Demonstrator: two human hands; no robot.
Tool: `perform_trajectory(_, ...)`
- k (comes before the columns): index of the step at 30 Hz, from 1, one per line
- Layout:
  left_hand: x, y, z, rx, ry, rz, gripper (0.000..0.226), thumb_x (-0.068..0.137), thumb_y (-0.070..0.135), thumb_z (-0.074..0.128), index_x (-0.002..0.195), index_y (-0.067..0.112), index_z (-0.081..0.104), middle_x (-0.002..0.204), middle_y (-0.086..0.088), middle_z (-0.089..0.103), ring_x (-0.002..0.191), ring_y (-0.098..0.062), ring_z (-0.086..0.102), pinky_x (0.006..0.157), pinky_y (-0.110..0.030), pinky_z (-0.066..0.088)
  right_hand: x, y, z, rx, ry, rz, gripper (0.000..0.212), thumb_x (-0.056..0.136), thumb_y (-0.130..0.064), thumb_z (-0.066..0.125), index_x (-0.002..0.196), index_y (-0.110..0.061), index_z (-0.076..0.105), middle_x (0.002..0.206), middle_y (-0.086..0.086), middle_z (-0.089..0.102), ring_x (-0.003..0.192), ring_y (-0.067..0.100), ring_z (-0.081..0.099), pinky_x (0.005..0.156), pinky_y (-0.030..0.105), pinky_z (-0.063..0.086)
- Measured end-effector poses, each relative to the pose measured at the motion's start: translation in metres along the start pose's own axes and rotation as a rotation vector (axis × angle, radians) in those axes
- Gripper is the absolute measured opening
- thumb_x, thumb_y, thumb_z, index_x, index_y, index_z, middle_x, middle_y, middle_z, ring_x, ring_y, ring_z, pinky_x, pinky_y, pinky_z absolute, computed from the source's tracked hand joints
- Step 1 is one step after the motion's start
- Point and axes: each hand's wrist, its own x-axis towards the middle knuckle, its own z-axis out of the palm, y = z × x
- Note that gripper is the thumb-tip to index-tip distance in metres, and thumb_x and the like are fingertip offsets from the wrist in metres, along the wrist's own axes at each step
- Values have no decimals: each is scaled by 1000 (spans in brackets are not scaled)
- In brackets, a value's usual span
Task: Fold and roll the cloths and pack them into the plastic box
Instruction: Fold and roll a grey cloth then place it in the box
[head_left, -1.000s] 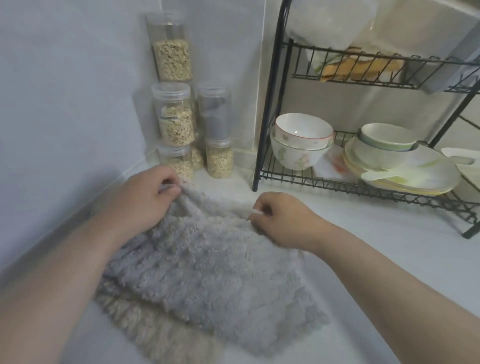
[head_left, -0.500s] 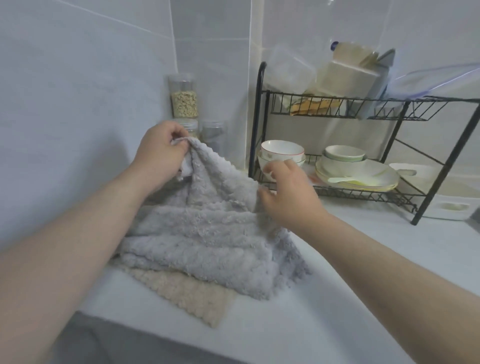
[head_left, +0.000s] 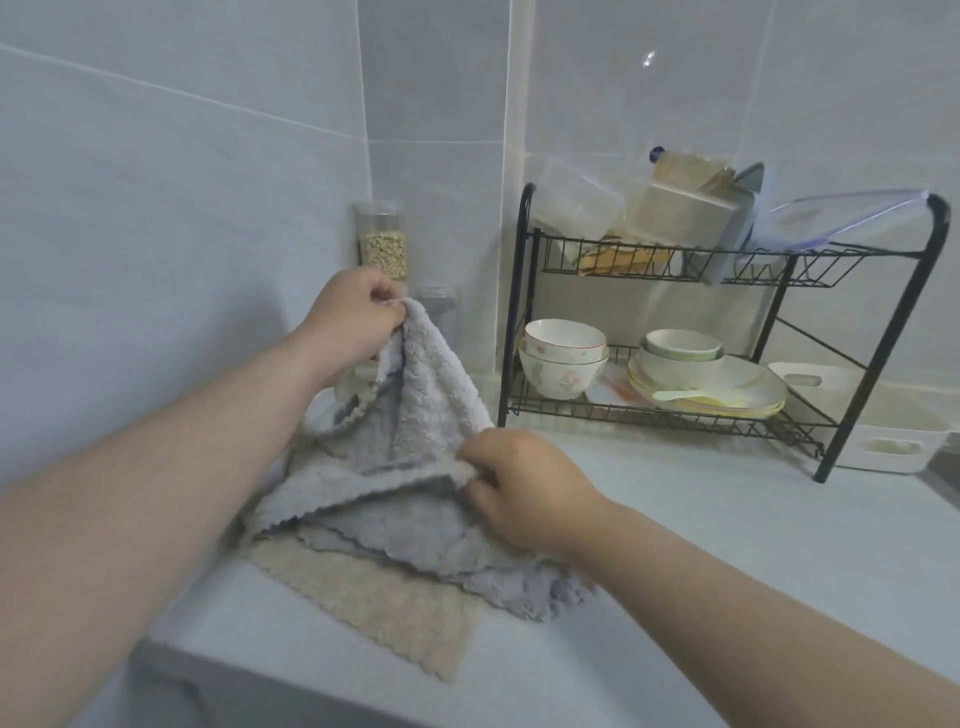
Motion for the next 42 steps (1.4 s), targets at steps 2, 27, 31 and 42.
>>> perform_trajectory(2,-2,-9,-1,17,-18,-16,10,88,12,60,79,17,59,72,-2,55,62,-17,51,59,-28,45,5,-1,-13,188,86,155,8,86,-14,55,80,-16,61,76,0,62,74,18,56,68,34,49)
perform_trajectory(27,-101,127,64,-88,-667,333,20,78,22,75,75,4,67,67,-2,61,66,-9,55,63,-26,44,-62,19,-235,683,435,606,17,96,-12,51,80,-11,57,44,-7,44,29,2,35,31,13,26)
perform_trajectory(31,-101,145,73,-63,-604,272,12,84,16,70,76,7,70,57,8,60,56,-4,52,57,-21,42,-93,45,-257,383,386,661,16,93,-16,54,78,-10,57,60,1,52,54,13,48,52,21,36)
perform_trajectory(42,-55,194,103,244,-312,504,18,83,11,69,77,28,66,73,10,62,69,-12,56,60,-25,41,-102,111,-287,-162,403,576,24,77,6,44,78,-14,56,69,0,52,70,24,48,56,28,35)
